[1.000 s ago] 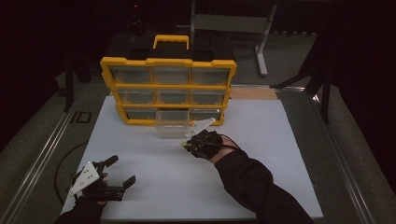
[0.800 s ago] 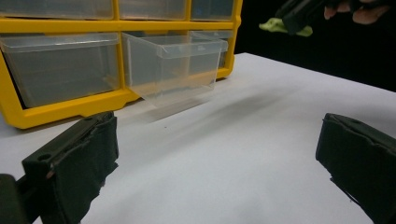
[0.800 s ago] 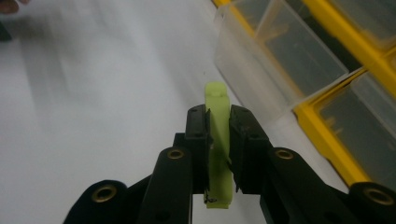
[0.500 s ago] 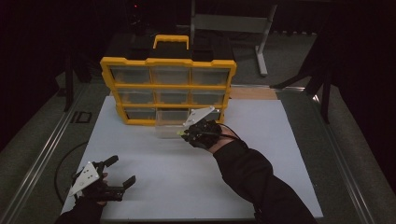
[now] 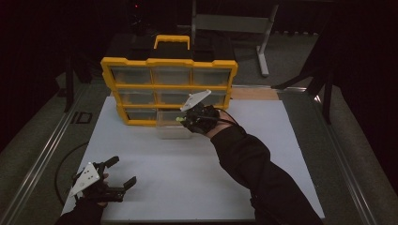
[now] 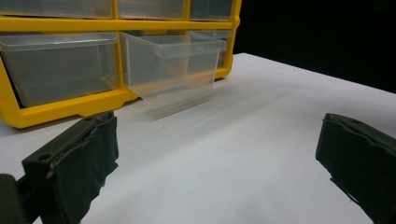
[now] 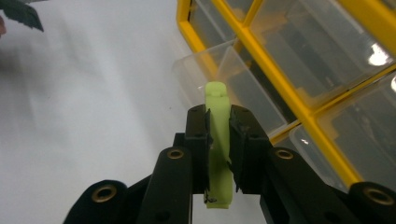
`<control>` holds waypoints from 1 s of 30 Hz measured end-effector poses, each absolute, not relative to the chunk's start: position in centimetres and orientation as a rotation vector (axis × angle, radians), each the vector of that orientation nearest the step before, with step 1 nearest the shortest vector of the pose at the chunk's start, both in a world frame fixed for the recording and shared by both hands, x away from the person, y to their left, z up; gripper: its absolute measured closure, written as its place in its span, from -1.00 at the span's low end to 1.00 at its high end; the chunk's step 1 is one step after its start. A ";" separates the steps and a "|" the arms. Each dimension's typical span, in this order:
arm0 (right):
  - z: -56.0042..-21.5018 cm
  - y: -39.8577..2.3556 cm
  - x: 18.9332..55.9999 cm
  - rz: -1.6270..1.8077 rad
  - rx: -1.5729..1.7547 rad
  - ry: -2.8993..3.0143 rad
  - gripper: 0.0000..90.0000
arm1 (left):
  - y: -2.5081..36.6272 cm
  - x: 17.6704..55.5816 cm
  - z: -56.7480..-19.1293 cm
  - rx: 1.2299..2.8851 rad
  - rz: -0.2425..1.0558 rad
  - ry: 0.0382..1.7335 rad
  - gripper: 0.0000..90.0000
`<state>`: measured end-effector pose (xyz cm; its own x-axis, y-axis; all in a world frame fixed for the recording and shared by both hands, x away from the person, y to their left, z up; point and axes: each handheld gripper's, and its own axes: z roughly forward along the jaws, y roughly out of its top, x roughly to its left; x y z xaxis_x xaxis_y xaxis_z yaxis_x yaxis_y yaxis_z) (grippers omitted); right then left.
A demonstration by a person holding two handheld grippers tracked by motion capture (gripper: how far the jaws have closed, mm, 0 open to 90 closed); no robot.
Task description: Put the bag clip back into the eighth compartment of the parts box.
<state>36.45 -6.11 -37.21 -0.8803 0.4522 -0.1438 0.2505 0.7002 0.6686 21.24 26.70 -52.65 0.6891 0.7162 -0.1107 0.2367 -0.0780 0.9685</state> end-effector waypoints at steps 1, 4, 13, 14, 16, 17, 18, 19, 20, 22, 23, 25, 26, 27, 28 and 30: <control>-37.2 -6.1 36.5 0.964 0.555 2.613 0.75 | 26.7 21.2 -52.7 1.643 0.474 0.786 -1.00; -36.9 -5.7 37.1 0.955 0.558 2.609 0.75 | 26.7 21.3 -52.7 1.639 0.473 0.789 -1.00; -36.3 -4.8 38.7 0.953 0.549 2.597 0.75 | 26.7 21.2 -52.6 1.637 0.471 0.788 -1.00; -36.3 -4.7 38.9 0.953 0.545 2.599 0.75 | 26.7 21.2 -52.6 1.639 0.471 0.787 -1.00; -36.2 -4.6 39.3 0.954 0.548 2.596 0.75 | 26.7 21.2 -52.6 1.641 0.470 0.786 -1.00; -36.1 -4.5 39.5 0.953 0.548 2.594 0.75 | 26.7 21.2 -52.6 1.641 0.469 0.786 -1.00; -36.1 -4.4 39.7 0.949 0.552 2.596 0.75 | 26.7 21.2 -52.6 1.640 0.469 0.786 -1.00; -36.1 -4.4 39.9 0.954 0.554 2.592 0.75 | 26.7 21.2 -52.6 1.640 0.470 0.786 -1.00; -36.1 -4.4 40.2 0.958 0.557 2.588 0.75 | 26.7 21.2 -52.7 1.641 0.471 0.786 -1.00; -36.2 -4.3 40.6 0.952 0.564 2.588 0.75 | 26.8 21.3 -52.7 1.640 0.468 0.791 -1.00; -36.3 -4.2 40.9 0.947 0.559 2.588 0.75 | 26.8 21.3 -52.7 1.639 0.467 0.791 -1.00; -36.5 -4.1 41.2 0.940 0.564 2.589 0.75 | 26.8 21.3 -52.7 1.639 0.467 0.790 -1.00; -36.5 -4.1 41.2 0.940 0.564 2.589 0.75 | 26.8 21.3 -52.7 1.639 0.467 0.790 -1.00; -36.6 -4.0 41.5 0.938 0.557 2.587 0.74 | 26.7 21.3 -52.7 1.641 0.469 0.788 -1.00; -36.8 -3.9 41.8 0.944 0.562 2.591 0.75 | 26.7 21.3 -52.7 1.642 0.468 0.787 -1.00; -37.2 -3.7 42.2 0.944 0.564 2.596 0.75 | 26.7 21.3 -52.7 1.643 0.469 0.787 -1.00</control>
<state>42.21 -3.74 -37.17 -0.8706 0.4648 -0.1615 0.2526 0.7038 0.6640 21.28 26.73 -52.68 0.6901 0.7146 -0.1144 0.2396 -0.0765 0.9679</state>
